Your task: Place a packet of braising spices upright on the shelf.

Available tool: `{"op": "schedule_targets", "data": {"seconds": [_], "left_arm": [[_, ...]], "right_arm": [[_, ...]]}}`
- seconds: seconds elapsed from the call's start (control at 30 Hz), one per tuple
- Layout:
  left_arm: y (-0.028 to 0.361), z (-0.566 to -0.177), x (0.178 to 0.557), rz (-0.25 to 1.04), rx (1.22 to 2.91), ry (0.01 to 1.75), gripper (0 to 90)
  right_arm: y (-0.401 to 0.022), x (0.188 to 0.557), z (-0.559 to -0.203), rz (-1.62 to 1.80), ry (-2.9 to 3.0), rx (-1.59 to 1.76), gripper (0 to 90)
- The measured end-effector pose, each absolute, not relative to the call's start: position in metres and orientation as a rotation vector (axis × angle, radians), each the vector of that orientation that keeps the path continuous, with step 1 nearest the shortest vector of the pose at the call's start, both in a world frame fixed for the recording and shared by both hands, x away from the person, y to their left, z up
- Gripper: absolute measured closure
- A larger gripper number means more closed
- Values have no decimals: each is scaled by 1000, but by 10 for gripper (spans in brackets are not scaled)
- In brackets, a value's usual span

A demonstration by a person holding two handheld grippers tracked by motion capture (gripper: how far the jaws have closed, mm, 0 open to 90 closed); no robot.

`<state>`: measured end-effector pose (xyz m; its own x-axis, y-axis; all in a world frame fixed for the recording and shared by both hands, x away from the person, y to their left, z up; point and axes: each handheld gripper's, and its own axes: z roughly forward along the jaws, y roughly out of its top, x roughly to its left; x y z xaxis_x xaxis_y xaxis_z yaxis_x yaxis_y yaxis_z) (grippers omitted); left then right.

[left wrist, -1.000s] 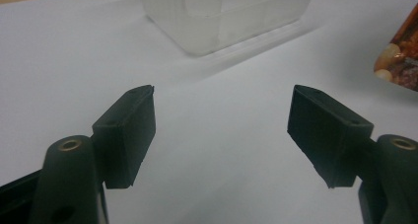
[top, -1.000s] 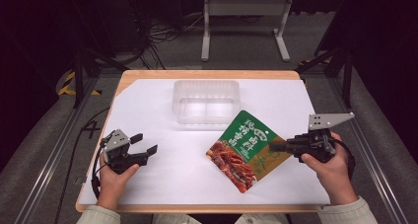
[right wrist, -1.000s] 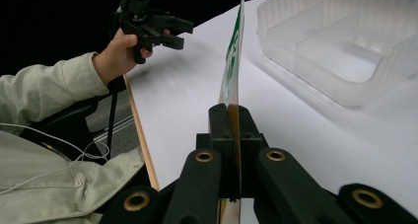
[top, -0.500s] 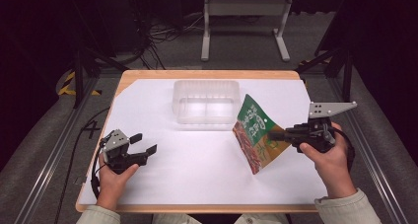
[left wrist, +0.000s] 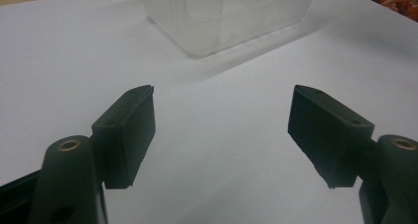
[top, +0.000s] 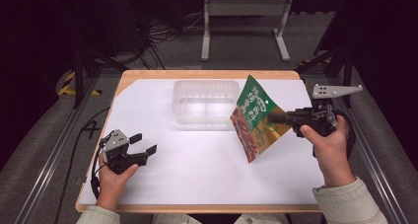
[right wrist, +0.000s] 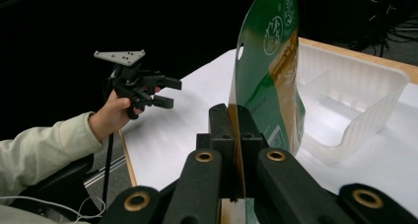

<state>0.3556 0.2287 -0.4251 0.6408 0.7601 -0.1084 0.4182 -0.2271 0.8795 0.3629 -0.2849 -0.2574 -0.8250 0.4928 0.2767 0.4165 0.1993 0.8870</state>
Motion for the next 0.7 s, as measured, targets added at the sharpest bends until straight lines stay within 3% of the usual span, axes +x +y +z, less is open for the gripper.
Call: {"op": "schedule_targets", "data": {"seconds": [0.7], "left_arm": [[231,-425,354,435,1854,941,268]], "right_arm": [[-268,402,-228,1683,2339,906,900]]}}
